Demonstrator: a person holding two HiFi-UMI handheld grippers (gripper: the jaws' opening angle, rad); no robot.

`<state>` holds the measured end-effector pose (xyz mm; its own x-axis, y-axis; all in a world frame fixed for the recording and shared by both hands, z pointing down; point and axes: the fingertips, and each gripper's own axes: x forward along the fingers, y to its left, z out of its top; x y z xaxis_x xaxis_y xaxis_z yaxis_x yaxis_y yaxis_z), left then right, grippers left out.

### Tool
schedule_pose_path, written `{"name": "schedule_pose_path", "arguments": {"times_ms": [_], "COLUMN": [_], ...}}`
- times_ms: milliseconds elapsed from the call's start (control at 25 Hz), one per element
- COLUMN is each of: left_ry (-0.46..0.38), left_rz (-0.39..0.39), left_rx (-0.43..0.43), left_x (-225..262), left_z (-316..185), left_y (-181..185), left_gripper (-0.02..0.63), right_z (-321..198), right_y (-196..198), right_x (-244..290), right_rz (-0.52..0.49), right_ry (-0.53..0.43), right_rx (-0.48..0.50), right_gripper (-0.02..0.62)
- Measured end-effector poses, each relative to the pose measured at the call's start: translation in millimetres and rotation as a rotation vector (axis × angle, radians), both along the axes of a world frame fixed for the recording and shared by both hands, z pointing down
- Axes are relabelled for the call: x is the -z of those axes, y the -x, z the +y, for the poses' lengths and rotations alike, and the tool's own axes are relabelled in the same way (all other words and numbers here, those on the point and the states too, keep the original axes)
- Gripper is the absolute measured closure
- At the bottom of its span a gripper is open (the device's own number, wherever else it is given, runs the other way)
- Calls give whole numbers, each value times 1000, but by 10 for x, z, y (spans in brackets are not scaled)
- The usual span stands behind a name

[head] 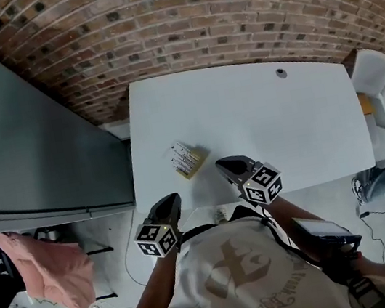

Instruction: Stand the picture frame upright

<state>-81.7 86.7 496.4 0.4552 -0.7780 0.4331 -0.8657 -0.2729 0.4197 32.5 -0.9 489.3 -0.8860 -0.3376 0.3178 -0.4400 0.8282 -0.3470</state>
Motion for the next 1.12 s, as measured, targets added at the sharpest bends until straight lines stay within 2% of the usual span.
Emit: {"name": "schedule_pose_path", "arguments": {"times_ms": [160,440,680,960,1120], "left_ry": [15,52,61,107,169], "left_rz": [29,75,84,105,145], "left_rx": [52,96,80,91,94], "left_x": [-23,-54,-48,-263,-440], "left_z": [-130,-283,-365,-450,-514], "left_y": [-26,-64,-74,38,30], "left_gripper": [603,603,603,603,603], "right_z": [-46,-146,-167,-280,-411], "right_y": [-20,81,213,311,312], "right_x": [-63,-177,-222,-408,-511], "right_rz": [2,16,27,103,164], "right_ry": [25,67,87,114,138], "right_rx": [41,83,99,108,102], "right_gripper": [588,588,588,588,588]}}
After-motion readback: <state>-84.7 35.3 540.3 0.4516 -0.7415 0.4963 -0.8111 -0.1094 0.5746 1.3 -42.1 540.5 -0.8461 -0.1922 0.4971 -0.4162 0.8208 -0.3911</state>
